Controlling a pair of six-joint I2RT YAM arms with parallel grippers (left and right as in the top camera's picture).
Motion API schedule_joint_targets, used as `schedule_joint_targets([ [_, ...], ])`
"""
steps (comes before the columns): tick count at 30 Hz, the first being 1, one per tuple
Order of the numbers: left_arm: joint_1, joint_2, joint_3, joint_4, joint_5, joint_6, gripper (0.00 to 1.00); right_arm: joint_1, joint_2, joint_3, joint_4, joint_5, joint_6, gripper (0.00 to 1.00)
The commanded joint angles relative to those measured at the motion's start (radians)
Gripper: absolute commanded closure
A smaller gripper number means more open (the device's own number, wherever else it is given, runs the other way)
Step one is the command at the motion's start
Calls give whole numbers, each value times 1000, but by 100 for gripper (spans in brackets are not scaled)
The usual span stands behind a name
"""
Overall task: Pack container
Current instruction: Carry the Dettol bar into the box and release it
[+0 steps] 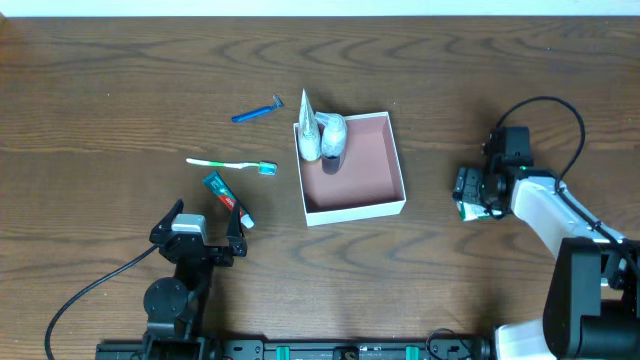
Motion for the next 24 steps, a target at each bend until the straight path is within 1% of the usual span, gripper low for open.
schedule_joint_targets([
  [1, 3, -5, -15, -36, 18, 6, 2, -3, 17, 76, -1, -215, 17, 20],
  [6, 3, -5, -15, -36, 18, 6, 2, -3, 17, 179, -13, -367, 17, 21],
  [12, 3, -5, -15, -36, 18, 6, 2, -2, 17, 296, -6, -616, 18, 21],
  [17, 3, -5, -15, -36, 18, 6, 2, 28, 17, 365, 42, -806, 40, 24],
  [21, 3, -5, -15, -36, 18, 6, 2, 95, 17, 372, 110, -806, 98, 24],
  [24, 3, -5, -15, -36, 18, 6, 2, 161, 18, 372, 149, -765, 129, 24],
])
